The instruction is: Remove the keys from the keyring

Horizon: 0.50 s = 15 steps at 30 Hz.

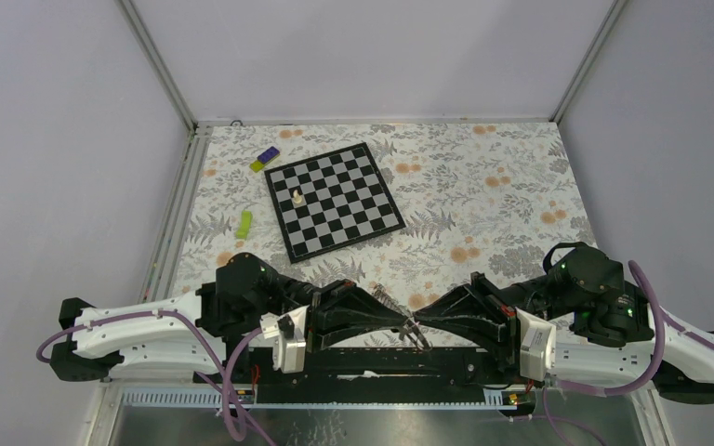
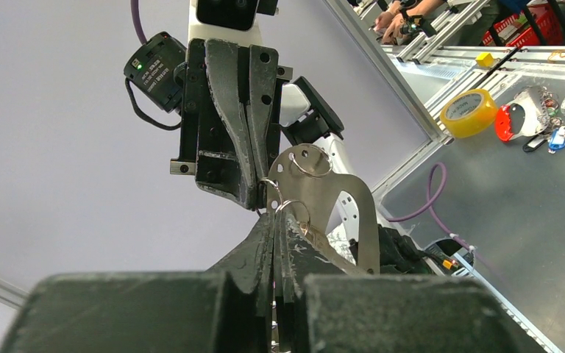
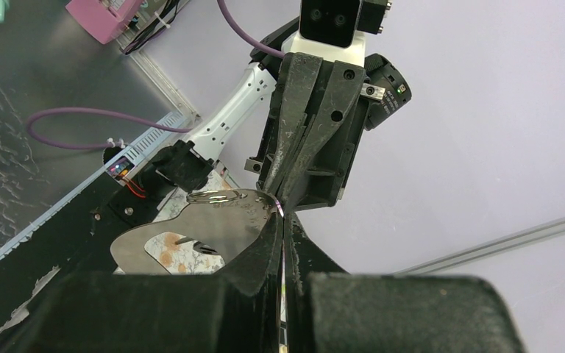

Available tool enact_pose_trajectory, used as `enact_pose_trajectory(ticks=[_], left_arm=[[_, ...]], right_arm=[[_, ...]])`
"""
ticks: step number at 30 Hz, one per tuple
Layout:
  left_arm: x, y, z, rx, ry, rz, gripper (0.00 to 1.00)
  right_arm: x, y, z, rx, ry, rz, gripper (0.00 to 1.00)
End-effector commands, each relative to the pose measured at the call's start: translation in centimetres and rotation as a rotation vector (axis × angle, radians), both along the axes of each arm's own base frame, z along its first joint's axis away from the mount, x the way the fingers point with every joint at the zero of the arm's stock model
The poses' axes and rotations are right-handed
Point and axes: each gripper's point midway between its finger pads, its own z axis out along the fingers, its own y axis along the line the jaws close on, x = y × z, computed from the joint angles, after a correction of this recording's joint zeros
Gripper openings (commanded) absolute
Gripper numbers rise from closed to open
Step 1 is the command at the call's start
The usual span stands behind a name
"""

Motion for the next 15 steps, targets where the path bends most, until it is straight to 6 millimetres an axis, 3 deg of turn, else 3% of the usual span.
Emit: enact_pose_trajectory(ticks=[1, 15], left_arm=[[-0.21, 0.92, 2.38, -0.063, -0.014, -0.003, 0.0], [0.26, 1.2, 2.61, -0.068, -0.015, 0.029, 0.0]], right_arm=[[-0.84, -0.55, 2.32, 0.084, -0.005, 0.038, 0.0], [-1.22, -0.97, 1.92, 0.075, 0.016, 0.053, 0.0]])
